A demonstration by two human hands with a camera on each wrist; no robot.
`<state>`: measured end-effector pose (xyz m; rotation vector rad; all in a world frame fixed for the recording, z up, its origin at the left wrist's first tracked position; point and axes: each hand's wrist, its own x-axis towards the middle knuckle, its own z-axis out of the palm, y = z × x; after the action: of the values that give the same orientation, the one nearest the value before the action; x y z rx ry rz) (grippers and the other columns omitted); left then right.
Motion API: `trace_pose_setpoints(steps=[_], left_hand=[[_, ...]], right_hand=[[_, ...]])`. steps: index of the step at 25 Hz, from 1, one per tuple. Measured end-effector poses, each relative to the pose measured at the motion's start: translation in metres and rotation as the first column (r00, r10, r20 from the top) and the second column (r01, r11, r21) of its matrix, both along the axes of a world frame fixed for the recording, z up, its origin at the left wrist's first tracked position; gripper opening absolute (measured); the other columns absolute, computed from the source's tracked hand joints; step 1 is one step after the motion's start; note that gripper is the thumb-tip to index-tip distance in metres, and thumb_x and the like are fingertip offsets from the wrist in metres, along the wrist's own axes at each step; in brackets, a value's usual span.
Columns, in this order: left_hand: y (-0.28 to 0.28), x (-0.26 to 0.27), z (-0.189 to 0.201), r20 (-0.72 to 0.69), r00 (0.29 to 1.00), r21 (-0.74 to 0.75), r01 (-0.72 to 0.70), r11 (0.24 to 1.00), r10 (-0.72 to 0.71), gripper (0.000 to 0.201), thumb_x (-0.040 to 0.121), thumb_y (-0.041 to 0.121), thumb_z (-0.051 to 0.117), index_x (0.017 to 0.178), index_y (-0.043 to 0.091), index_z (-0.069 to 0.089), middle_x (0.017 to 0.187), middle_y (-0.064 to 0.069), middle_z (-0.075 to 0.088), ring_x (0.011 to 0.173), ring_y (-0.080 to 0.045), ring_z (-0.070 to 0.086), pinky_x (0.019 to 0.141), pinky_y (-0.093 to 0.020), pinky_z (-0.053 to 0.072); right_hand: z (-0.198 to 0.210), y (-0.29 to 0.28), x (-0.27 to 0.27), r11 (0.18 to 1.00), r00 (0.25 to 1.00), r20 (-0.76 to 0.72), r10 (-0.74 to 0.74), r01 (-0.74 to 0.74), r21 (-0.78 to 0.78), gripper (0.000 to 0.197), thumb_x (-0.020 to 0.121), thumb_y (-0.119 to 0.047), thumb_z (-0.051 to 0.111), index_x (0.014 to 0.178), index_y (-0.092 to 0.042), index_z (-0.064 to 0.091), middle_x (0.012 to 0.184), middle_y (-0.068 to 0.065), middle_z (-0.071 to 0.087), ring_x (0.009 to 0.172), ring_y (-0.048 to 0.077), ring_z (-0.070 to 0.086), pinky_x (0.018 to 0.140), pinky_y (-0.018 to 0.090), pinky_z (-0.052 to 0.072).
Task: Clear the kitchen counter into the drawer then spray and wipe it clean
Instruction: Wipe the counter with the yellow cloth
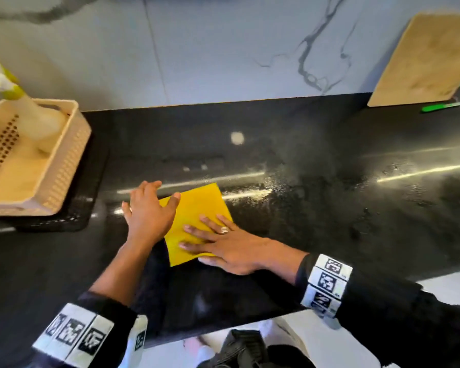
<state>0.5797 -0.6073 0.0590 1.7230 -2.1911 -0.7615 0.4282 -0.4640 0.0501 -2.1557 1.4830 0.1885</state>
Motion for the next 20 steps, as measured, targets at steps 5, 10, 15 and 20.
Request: trace_pose_setpoints(steps=[5, 10, 15, 20], left_hand=[[0.017, -0.076, -0.001, 0.031, 0.988, 0.032, 0.149, 0.988, -0.150, 0.063, 0.090, 0.048, 0.060, 0.143, 0.018, 0.043, 0.157, -0.013, 0.027, 0.147, -0.032, 0.016, 0.118, -0.053, 0.016], [0.023, -0.188, -0.005, 0.158, 0.905, 0.232, 0.354, 0.906, -0.394, 0.106, 0.077, 0.066, 0.065, 0.154, 0.037, -0.002, 0.162, -0.009, -0.014, 0.149, -0.030, -0.015, 0.117, -0.055, -0.006], [0.014, -0.221, -0.005, 0.243, 0.870, 0.425, 0.302, 0.853, -0.429, 0.130, 0.065, 0.074, 0.069, 0.148, 0.040, -0.025, 0.151, -0.003, -0.042, 0.140, -0.031, -0.036, 0.110, -0.062, -0.019], [0.013, -0.220, -0.003, 0.216, 0.878, 0.456, 0.297, 0.839, -0.428, 0.136, 0.062, 0.074, 0.071, 0.145, 0.040, -0.030, 0.147, 0.001, -0.046, 0.137, -0.029, -0.039, 0.110, -0.062, -0.020]], right_hand=[[-0.007, 0.040, -0.203, 0.881, 0.876, -0.100, -0.472, 0.472, -0.027, 0.050, 0.106, -0.044, 0.022, 0.146, -0.046, -0.007, 0.158, -0.013, -0.019, 0.150, 0.025, -0.017, 0.121, 0.048, -0.010], [-0.005, 0.046, -0.344, 0.408, 0.402, -0.122, -0.908, 0.912, -0.033, 0.054, 0.105, -0.048, 0.021, 0.154, -0.042, 0.000, 0.164, -0.002, -0.016, 0.150, 0.036, -0.014, 0.119, 0.057, -0.005], [-0.005, -0.008, -0.299, 0.608, 0.600, -0.126, -0.790, 0.793, -0.038, 0.055, 0.104, -0.050, 0.018, 0.154, -0.042, -0.003, 0.162, 0.004, -0.022, 0.146, 0.043, -0.021, 0.115, 0.061, -0.010], [-0.004, -0.018, -0.273, 0.976, 0.976, -0.037, -0.216, 0.217, 0.010, 0.051, 0.105, -0.048, 0.016, 0.153, -0.046, -0.002, 0.161, -0.007, -0.025, 0.144, 0.025, -0.029, 0.115, 0.049, -0.019]])
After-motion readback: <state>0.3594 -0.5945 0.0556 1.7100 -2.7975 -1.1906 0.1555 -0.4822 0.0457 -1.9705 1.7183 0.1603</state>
